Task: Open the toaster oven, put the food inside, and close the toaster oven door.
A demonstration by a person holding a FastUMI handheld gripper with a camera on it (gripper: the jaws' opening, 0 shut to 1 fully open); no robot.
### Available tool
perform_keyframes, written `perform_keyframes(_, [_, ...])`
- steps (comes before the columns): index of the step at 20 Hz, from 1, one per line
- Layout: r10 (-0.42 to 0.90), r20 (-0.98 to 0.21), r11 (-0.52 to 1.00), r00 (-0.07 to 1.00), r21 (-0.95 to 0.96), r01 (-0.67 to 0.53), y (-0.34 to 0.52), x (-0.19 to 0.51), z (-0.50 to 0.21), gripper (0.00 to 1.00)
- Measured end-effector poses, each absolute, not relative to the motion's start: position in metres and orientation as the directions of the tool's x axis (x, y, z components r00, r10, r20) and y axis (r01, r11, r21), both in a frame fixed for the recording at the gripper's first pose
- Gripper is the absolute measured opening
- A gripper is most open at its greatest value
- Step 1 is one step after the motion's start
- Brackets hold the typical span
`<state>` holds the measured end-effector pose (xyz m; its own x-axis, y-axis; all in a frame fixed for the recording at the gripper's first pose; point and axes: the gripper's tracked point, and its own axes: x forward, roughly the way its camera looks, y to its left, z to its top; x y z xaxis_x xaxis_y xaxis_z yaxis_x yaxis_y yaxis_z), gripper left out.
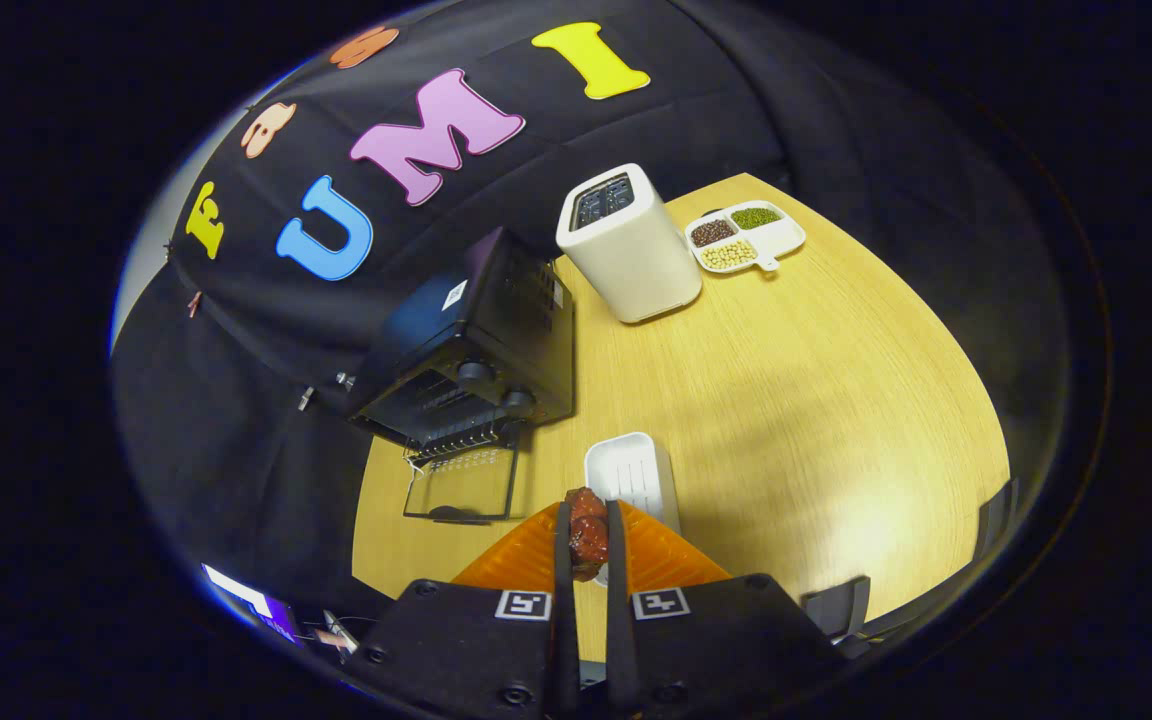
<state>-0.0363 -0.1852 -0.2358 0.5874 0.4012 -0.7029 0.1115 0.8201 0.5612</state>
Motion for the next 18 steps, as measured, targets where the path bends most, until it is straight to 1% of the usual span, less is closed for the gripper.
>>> perform_keyframes(3, [0.39,-0.681,0.793,0.619,0.591,0.15,-0.151,-0.049,-0.22,0.15])
perform_keyframes(7, [0.372,-0.635,0.696,0.677,0.673,0.25,-0.096,-0.058,-0.206,0.15])
perform_keyframes(9, [0.362,-0.606,0.656,0.708,0.705,0.268,-0.068,-0.056,-0.202,0.15])
perform_keyframes(13, [0.371,-0.551,0.62,0.748,0.746,0.242,-0.023,-0.037,-0.199,0.15])
perform_keyframes(18, [0.348,-0.484,0.56,0.803,0.794,0.236,0.017,0.02,-0.209,0.15])
